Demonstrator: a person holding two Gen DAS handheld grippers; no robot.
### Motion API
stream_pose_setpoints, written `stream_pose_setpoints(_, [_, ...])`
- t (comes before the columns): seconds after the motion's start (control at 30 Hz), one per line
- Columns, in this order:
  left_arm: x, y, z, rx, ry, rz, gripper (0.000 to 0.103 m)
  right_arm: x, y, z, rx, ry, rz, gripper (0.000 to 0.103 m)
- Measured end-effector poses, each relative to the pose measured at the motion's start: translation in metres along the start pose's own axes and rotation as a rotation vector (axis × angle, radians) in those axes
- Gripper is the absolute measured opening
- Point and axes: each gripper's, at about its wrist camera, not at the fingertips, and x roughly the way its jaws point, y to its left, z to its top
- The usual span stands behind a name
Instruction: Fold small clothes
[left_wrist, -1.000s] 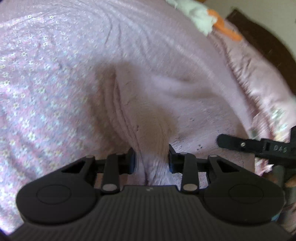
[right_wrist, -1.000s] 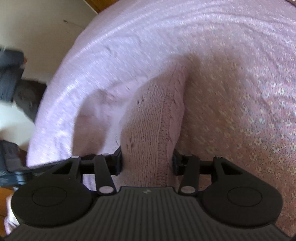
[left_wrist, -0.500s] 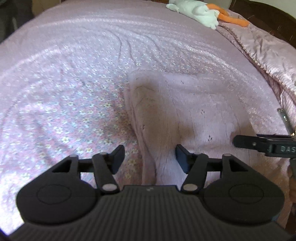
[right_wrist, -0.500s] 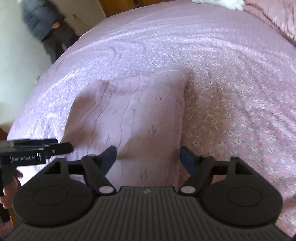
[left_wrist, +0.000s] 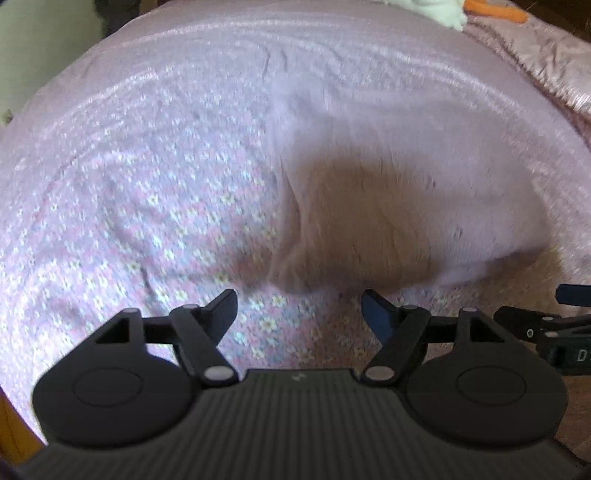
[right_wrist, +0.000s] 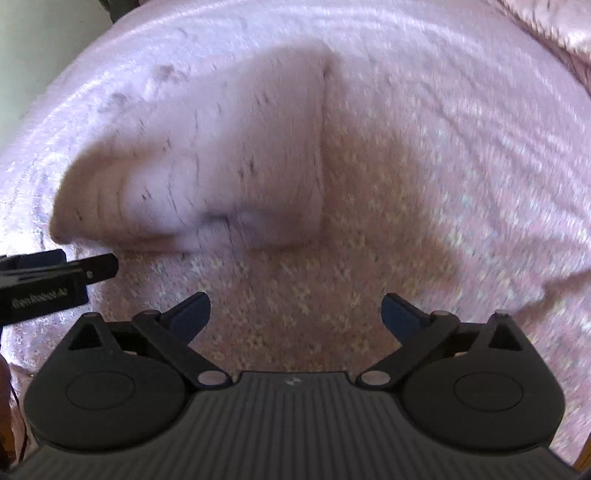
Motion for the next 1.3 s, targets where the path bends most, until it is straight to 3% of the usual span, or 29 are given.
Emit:
stream_pose_setpoints(0.2, [0.019,-0.010,-0.013,0.007,0.069,0.001,0.075,0.018,0.006,-0.008,-0.013,0.020,-0.063,0.103])
stream_pose_setpoints(0.67, [0.024,-0.018,-0.016,0.028,0.070,0.005,0.086,0.023,0.012,-0.010,-0.004,0.016,-0.087,0.103])
stream_pose_setpoints(1.3, [0.024,-0.010,-0.015,0.018,0.072,-0.012,0.087,0.023,0.012,-0.010,-0.015,0.013,-0.086,0.103])
